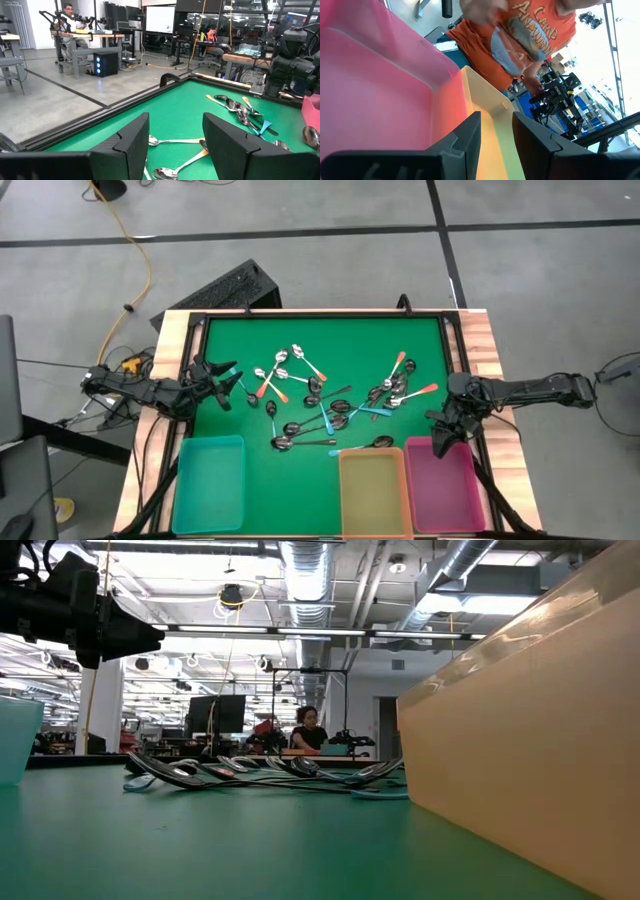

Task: Sort silverware by color (type)
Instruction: Put the blue spoon into the pink bin

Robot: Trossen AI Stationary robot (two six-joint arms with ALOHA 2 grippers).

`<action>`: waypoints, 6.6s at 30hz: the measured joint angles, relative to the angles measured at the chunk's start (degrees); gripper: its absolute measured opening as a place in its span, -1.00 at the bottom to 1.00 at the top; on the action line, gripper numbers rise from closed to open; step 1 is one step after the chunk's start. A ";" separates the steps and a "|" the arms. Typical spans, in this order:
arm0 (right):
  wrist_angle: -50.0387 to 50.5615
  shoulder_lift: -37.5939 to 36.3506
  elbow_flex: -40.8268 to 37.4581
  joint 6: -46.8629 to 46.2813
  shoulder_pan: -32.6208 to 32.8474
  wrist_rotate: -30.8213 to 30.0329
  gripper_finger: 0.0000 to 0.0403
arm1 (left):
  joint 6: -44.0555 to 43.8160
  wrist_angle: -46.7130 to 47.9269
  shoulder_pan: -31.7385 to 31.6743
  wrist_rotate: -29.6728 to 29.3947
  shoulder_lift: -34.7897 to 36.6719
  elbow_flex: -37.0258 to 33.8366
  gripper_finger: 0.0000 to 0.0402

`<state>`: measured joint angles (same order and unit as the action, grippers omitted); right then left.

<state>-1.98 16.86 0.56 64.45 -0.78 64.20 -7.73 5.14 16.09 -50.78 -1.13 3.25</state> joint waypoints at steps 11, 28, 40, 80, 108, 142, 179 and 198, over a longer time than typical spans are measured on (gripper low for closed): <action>0.26 0.00 0.00 0.09 0.37 1.29 -0.30 | 0.00 -0.17 -0.01 0.07 0.02 0.00 -0.16; -0.47 -0.02 0.00 -0.12 -2.38 -2.63 -0.30 | -1.01 -1.29 0.01 0.61 0.02 -0.13 -0.16; -6.27 0.00 0.00 0.76 -2.38 -5.05 -0.30 | -2.54 -1.14 0.01 5.03 0.02 0.02 -0.16; -10.53 -0.07 0.02 -10.15 -2.25 -4.51 -0.30 | -8.66 -2.13 0.01 6.88 0.02 -0.02 -0.16; -20.47 0.02 0.02 -64.52 -2.36 -66.18 -0.46 | -11.47 -3.08 0.01 8.41 0.02 -0.02 -0.16; -23.93 0.02 1.29 -92.11 -3.88 -74.80 -0.46 | -14.33 -7.77 0.01 11.81 -0.54 10.53 -0.16; 20.99 35.76 46.69 -70.93 -17.73 -70.51 0.16 | -4.04 17.69 -0.05 1.25 -25.74 44.61 -0.02; 39.60 50.06 58.09 -65.46 -20.36 -68.22 0.16 | -8.89 38.80 -14.32 22.45 -40.24 56.55 0.21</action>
<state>37.62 66.93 58.65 -1.02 -21.14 -4.01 -16.62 43.93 1.76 -28.33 -41.37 59.79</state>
